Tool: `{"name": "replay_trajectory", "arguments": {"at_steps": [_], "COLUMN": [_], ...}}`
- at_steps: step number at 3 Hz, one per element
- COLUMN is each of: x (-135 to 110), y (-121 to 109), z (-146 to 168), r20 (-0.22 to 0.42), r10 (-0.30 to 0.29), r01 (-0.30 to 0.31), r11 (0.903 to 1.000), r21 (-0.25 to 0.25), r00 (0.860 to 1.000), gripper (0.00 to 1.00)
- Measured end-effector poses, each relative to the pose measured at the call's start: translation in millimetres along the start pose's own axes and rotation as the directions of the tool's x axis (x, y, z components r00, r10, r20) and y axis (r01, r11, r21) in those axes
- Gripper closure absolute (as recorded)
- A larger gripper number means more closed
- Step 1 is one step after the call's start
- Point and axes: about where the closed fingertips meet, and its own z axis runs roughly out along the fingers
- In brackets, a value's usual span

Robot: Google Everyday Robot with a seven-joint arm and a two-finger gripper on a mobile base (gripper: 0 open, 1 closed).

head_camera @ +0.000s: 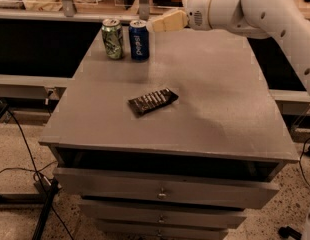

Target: Move pepsi can near rxbar chocolate

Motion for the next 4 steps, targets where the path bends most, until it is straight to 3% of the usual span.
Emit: {"name": "replay_trajectory", "arguments": {"at_steps": [2,4], "x": [14.2,37.0], "y": [-1.4,9.4], "z": [28.9,68.3], "r20": [0.082,0.053], "r10": [-0.057,-0.101], "r01": [0.064,0.106], "r11": [0.9942,0.9871], "r21": [-0.087,-0.120], "r00": [0.995,0.993], "gripper": [0.00,0.00]}}
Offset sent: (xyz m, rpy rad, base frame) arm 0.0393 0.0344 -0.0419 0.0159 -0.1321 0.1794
